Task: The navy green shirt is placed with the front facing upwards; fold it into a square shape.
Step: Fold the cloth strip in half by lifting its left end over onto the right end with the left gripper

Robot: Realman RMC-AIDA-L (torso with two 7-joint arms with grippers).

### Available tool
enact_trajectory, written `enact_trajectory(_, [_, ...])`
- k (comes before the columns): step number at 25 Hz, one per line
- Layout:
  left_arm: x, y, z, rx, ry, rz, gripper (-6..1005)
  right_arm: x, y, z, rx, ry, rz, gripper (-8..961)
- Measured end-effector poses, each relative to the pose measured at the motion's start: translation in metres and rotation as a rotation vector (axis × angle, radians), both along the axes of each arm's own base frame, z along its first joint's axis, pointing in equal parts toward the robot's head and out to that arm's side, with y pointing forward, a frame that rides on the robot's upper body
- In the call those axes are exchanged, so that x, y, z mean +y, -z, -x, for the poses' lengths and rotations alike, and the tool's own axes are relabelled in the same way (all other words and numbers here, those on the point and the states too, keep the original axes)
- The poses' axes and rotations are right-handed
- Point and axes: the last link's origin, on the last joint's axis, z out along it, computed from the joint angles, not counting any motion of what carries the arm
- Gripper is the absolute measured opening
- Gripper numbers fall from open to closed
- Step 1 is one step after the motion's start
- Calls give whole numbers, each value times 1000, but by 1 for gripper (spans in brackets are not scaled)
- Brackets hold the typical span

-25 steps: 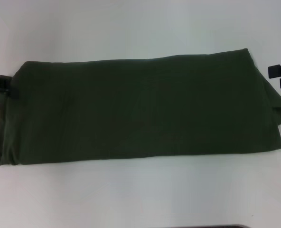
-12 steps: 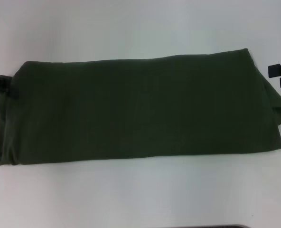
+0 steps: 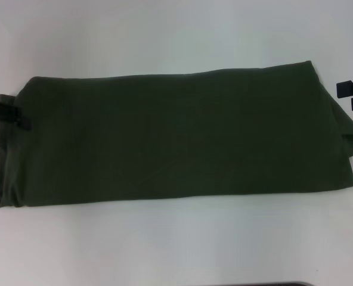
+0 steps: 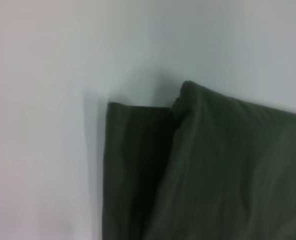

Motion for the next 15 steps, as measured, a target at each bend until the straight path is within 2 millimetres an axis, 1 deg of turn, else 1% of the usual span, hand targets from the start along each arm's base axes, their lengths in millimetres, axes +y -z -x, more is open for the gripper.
enact_trajectory(6, [3,5,-1,20,4,1,873,0,-1,-1,0,3,-6,825])
enact_trajectory(9, [4,16,-8,-4,23,19,873,0,-1,-1,-2,3,-6,825])
enact_trajectory(15, [5,31,-16,-21,43,34,872,0,0,-1,-2,3,-4,825])
